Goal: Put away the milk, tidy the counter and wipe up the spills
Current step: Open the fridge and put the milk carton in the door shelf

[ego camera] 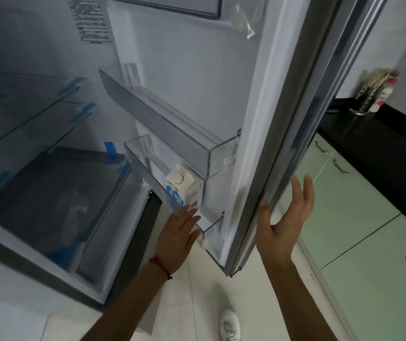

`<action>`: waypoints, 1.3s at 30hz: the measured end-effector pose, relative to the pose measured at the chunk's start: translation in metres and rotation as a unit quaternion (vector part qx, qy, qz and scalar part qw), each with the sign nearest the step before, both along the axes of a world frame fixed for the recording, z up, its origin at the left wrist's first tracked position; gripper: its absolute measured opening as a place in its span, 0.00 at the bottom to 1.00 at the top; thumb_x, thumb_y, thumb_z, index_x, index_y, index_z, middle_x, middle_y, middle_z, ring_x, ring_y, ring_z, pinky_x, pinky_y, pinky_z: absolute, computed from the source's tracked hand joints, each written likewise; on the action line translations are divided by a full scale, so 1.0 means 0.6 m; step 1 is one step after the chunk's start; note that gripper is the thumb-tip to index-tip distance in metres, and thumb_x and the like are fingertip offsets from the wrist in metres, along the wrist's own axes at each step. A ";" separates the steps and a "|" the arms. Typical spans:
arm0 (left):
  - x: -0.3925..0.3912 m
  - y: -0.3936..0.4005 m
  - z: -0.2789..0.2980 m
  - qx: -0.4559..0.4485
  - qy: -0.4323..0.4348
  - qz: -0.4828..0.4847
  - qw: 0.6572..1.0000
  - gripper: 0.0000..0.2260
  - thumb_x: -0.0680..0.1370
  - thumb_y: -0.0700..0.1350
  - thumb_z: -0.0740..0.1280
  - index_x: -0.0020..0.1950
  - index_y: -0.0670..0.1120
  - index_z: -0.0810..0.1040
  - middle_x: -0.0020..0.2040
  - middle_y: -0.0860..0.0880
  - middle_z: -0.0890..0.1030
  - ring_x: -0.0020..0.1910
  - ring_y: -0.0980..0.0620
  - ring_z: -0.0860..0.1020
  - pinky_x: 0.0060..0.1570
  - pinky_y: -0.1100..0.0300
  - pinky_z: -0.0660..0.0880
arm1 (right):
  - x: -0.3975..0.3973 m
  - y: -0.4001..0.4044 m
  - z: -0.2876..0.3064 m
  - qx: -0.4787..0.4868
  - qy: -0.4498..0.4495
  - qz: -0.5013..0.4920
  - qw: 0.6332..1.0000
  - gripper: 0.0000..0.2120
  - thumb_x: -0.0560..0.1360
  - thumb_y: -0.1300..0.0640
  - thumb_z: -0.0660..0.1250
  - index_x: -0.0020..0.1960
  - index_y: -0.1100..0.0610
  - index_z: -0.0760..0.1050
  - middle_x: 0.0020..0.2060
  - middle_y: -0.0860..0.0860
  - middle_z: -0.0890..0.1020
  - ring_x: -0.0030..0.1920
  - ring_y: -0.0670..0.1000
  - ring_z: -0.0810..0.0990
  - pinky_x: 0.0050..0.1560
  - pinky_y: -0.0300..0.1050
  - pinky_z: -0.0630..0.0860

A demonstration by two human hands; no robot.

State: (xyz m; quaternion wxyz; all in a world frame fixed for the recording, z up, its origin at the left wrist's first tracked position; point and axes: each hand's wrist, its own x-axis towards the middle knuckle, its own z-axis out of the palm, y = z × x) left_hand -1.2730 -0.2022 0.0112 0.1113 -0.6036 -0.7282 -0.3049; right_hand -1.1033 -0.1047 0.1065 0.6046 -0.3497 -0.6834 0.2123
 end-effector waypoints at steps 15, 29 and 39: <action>-0.032 -0.331 0.206 0.216 0.088 0.242 0.942 0.16 0.80 0.50 0.55 0.63 0.42 0.68 0.66 0.42 0.67 0.75 0.58 0.53 0.73 0.58 0.57 | -0.097 -0.164 0.006 -0.056 -0.032 0.292 0.954 0.33 0.76 0.40 0.56 0.61 0.70 0.68 0.50 0.62 0.80 0.50 0.53 0.78 0.50 0.31 0.74; -0.193 -0.389 0.224 0.262 -0.206 0.329 0.884 0.24 0.79 0.46 0.53 0.74 0.43 0.55 0.76 0.44 0.56 0.73 0.56 0.54 0.67 0.81 0.50 | -0.258 -0.291 -0.008 0.069 -0.109 0.430 0.894 0.29 0.77 0.46 0.59 0.74 0.51 0.53 0.73 0.59 0.61 0.74 0.48 0.58 0.71 0.35 0.60; -0.206 -0.397 0.212 0.258 -0.195 0.308 0.895 0.24 0.77 0.54 0.50 0.72 0.50 0.53 0.73 0.54 0.55 0.70 0.72 0.53 0.69 0.78 0.51 | -0.311 -0.309 -0.022 0.103 -0.147 0.436 0.882 0.29 0.77 0.45 0.56 0.73 0.54 0.53 0.74 0.56 0.58 0.75 0.44 0.53 0.69 0.28 0.57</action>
